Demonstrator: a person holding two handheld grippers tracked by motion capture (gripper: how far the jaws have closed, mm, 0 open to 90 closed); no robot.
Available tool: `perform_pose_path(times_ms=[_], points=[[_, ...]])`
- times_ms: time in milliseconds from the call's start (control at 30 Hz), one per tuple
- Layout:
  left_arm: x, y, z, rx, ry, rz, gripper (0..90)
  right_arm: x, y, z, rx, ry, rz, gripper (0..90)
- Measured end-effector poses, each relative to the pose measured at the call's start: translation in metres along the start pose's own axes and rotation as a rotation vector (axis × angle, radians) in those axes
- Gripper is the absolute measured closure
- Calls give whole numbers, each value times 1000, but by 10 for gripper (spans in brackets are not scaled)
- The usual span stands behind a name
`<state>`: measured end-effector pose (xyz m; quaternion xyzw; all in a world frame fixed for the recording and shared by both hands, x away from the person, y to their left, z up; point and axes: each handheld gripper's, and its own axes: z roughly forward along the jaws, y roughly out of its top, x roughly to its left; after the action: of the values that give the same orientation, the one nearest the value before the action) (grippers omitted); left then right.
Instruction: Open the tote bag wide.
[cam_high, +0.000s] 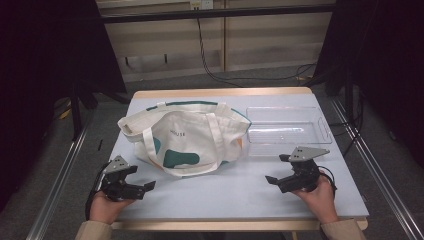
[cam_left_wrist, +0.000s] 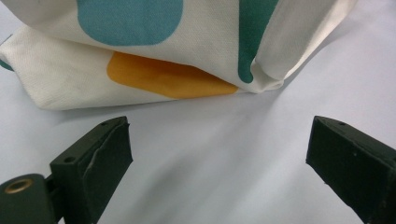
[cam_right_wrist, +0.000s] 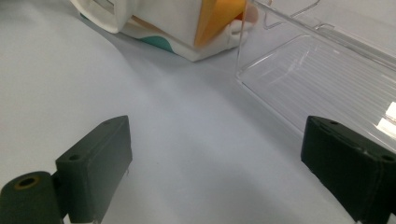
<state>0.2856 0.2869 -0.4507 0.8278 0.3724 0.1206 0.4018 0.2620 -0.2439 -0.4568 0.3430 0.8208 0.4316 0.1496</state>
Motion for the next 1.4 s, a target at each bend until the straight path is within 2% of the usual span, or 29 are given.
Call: perform_pose_path(times_ms=[133,367,467,533,733,967,1033,1233,1400], points=[[0,2,-2,4,1,13,74,2,3,2,1,10,-13,88],[0,5,-5,4,-7,12,82,6,9,5,8,26,-28,95],[-1,8,-7,19,-5,21,87,8,13,7,18,51,-35,95],[1,10,-9,17,-19,12,87,10,16,8,19,66,-36,95],[4,16,-15,14,-20,11,89,14,27,8,9,100,-49,101],[9,23,-23,24,-30,20,91,14,35,12,14,104,-49,101],[12,27,-27,15,-44,10,92,15,39,13,19,112,-56,102],[15,39,-37,-3,-53,19,92,16,49,12,7,133,-64,117],[18,47,-41,5,-51,25,92,15,57,10,2,144,-74,124]])
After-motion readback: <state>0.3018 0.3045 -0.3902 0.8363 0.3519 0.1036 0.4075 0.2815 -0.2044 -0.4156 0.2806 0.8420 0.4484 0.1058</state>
